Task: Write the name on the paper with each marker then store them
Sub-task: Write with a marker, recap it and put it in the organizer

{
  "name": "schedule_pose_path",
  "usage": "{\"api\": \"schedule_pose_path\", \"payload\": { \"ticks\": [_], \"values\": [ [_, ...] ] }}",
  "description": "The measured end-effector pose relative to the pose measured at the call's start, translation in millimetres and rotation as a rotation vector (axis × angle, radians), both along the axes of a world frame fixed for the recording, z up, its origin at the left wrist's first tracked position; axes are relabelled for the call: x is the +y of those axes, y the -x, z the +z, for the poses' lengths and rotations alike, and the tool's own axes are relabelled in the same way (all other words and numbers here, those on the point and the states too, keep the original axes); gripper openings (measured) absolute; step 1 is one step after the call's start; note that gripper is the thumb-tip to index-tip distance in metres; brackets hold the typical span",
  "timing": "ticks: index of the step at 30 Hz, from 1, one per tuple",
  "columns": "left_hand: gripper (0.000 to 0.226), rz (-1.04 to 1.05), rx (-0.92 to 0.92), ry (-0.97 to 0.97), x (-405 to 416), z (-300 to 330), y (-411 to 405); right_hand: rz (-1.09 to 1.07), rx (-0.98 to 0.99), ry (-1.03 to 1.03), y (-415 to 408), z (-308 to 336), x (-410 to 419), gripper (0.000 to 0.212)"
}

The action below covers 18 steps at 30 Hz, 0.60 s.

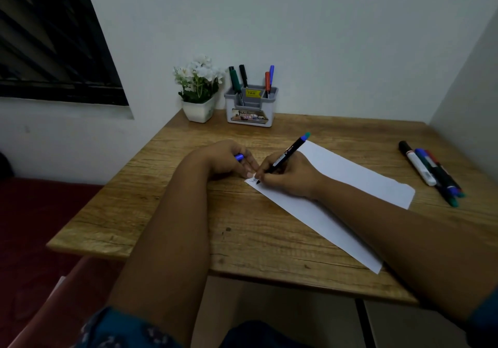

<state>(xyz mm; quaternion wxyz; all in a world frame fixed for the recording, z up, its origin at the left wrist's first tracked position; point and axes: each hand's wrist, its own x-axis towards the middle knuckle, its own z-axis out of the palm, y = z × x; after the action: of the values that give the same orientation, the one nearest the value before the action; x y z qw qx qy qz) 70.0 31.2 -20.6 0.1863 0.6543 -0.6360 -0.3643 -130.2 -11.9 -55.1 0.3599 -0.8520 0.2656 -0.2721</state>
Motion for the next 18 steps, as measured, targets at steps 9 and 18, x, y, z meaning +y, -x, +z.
{"api": "schedule_pose_path", "payload": {
  "ticks": [9,18],
  "values": [
    [0.025,0.009,0.017,-0.003,1.0,-0.2,1.6,-0.041,0.024,-0.020,-0.3,0.7,-2.2,0.004],
    [0.026,0.004,0.022,-0.012,-0.4,-1.5,-0.3,-0.006,0.070,-0.026,0.4,4.2,-1.1,0.007]
  ]
}}
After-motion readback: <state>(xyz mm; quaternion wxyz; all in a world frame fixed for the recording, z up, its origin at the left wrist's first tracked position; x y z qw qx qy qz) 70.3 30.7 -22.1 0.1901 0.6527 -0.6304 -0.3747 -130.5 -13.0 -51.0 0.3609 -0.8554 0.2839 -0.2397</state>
